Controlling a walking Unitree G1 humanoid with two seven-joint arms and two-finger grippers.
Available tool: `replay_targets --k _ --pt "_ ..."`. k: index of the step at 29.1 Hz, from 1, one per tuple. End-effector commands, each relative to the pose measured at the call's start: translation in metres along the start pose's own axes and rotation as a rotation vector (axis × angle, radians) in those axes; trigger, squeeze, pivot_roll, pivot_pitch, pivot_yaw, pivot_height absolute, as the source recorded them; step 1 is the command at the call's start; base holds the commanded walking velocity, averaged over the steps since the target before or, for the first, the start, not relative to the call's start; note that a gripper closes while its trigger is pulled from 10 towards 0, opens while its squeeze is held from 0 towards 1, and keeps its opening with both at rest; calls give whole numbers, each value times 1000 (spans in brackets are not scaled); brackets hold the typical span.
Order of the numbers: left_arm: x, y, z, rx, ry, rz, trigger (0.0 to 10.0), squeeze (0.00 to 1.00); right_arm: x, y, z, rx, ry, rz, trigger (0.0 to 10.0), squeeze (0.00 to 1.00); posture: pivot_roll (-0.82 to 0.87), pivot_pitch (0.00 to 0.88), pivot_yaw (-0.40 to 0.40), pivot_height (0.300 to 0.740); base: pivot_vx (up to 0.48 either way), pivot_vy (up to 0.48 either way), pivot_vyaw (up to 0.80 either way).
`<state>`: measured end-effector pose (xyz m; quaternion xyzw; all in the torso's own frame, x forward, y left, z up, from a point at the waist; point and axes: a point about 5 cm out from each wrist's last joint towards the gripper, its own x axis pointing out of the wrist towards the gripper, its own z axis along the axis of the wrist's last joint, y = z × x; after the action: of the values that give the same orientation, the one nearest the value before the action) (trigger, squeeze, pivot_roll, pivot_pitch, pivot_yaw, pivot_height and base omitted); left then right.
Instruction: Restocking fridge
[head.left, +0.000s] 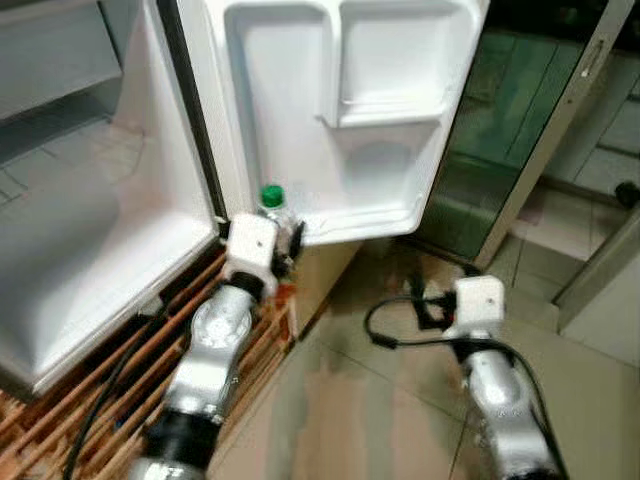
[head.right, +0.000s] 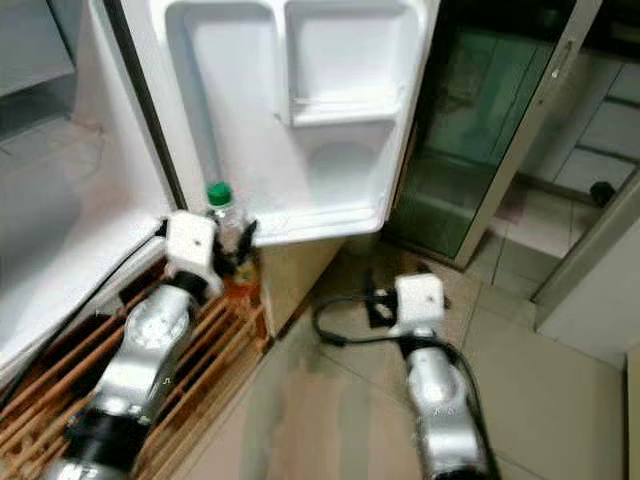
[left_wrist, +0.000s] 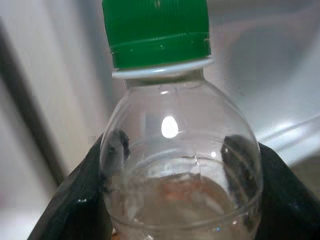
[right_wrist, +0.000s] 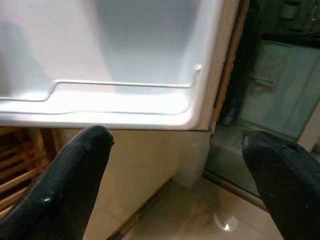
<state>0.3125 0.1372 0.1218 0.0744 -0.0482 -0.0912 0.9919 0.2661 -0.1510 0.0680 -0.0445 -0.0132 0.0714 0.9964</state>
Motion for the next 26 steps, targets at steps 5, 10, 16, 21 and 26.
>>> replay_targets --k 5,10,16,21,26 --pt "26 -8 38 -14 -131 -42 10000 0 -3 -7 -2 -6 12 -14 10000 0 -137 0 36 740 0 0 0" --pt "29 -24 44 -80 -146 -108 10000 0 -5 -8 0 -2 7 -26 10000 0 -141 0 45 740 0 0 0" --pt "40 -51 48 -124 -159 -165 10000 0 -10 -8 -2 -10 15 -30 10000 0 -157 0 50 740 0 0 264" --pt "49 -57 51 -117 -170 -163 10000 0 -11 -5 0 -11 5 -29 10000 0 -175 0 57 740 0 0 763" --pt "52 -54 47 -103 -156 -155 10000 0 -14 -6 -2 -5 12 -37 10000 0 -184 0 68 740 0 0 0"
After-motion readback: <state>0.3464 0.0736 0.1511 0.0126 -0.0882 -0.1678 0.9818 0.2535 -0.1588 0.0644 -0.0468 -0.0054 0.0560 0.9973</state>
